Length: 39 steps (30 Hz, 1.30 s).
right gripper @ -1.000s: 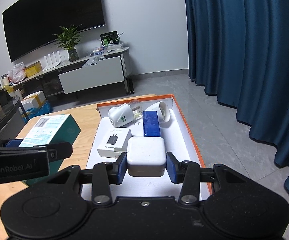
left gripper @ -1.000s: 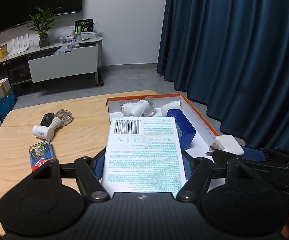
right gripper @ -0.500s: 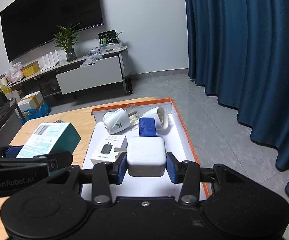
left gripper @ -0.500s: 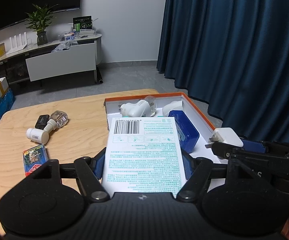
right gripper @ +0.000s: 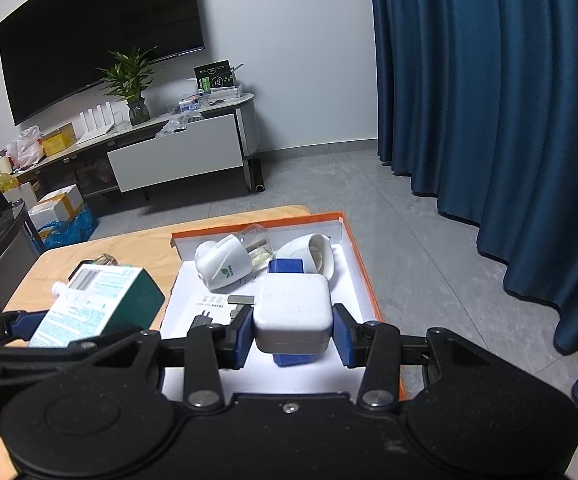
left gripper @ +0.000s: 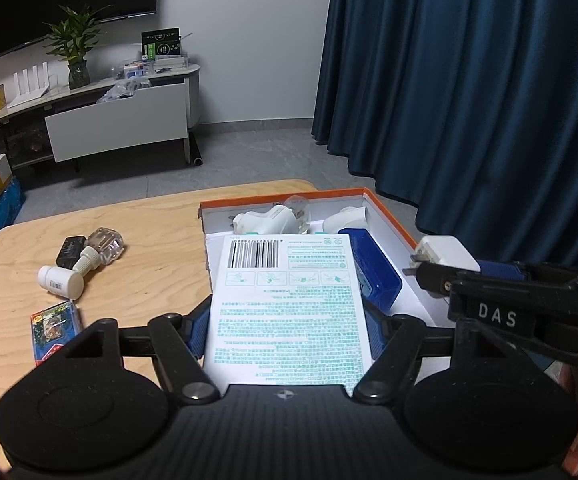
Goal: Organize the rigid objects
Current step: 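Lower the bandage box and cube charger into the white box and open both grippers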
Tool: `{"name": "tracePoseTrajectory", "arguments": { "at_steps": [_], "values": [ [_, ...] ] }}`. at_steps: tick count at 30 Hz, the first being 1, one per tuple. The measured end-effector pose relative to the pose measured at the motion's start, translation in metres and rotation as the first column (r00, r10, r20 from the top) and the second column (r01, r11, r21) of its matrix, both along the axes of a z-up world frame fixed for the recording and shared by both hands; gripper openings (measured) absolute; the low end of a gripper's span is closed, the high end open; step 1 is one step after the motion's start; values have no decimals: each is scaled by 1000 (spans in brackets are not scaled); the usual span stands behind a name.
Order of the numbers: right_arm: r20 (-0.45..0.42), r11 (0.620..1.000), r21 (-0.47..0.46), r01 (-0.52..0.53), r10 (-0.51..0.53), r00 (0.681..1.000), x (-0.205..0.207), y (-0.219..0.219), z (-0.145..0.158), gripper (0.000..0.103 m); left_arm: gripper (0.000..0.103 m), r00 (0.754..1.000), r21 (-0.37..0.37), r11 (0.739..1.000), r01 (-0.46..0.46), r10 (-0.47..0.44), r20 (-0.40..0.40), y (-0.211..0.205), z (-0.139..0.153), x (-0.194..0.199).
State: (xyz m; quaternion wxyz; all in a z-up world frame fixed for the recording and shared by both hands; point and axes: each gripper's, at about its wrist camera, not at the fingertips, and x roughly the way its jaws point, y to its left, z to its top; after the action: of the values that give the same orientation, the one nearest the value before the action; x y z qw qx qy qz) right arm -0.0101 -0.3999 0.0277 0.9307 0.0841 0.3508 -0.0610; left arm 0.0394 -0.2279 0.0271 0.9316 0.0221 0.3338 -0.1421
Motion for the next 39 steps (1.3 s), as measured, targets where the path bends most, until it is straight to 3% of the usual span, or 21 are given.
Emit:
{"name": "tracePoseTrajectory", "arguments": {
  "at_steps": [30, 39],
  "values": [
    [-60, 998, -15, -55, 54, 997, 116, -16, -20, 51, 72, 998, -4, 1000, 12, -12, -55, -25, -23, 59],
    [-63, 998, 10, -65, 65, 996, 136, -16, -26, 53, 72, 995, -60, 996, 70, -74, -61, -32, -24, 65]
  ]
}}
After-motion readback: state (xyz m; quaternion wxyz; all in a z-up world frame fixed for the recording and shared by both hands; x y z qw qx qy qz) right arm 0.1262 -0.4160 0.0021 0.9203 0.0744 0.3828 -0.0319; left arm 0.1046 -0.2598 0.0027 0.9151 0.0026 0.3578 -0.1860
